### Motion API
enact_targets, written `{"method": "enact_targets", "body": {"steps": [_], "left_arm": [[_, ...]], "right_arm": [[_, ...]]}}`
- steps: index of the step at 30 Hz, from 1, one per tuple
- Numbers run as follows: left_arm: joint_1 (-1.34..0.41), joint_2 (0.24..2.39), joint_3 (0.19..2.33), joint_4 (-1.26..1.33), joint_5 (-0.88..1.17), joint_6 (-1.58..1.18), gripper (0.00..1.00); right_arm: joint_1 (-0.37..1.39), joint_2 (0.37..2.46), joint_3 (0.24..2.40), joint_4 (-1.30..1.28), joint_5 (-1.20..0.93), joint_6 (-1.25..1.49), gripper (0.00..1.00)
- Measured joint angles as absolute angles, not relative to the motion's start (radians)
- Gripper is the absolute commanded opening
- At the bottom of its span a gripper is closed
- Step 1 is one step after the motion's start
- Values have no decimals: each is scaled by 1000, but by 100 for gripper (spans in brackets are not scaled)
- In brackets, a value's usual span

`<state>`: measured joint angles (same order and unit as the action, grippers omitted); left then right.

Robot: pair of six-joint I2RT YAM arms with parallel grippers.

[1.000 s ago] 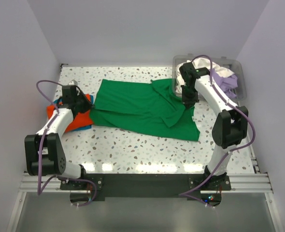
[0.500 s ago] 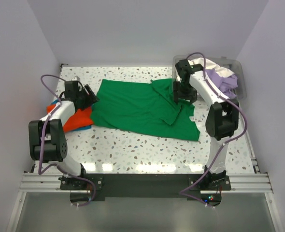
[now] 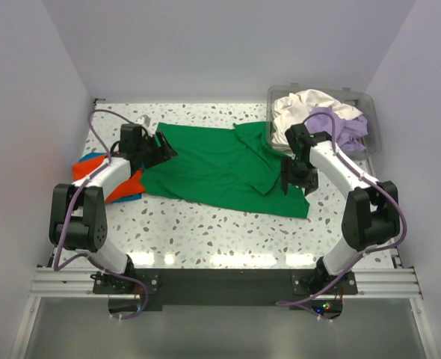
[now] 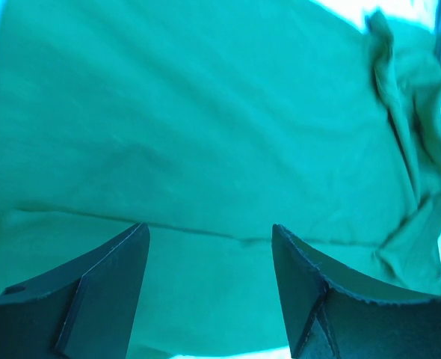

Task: Fold and stack the t-shirts
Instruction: Fold the tshirt

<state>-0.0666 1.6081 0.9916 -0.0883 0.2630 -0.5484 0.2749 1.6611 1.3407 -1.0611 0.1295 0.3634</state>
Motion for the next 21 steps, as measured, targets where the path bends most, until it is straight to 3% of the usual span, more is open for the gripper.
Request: {"method": "enact_targets", "body": {"steps": [10, 20, 21], "left_arm": [[-133, 1647, 966, -73, 322, -548, 72], [-133, 1646, 966, -69, 327, -545, 72], [-133, 1644, 963, -68, 327, -545, 73]], "right_arm": [[162, 1620, 1100, -992, 131, 381, 59], [122, 1676, 1034, -875, 71, 373, 47], [122, 1681, 1028, -867, 67, 373, 42]]}}
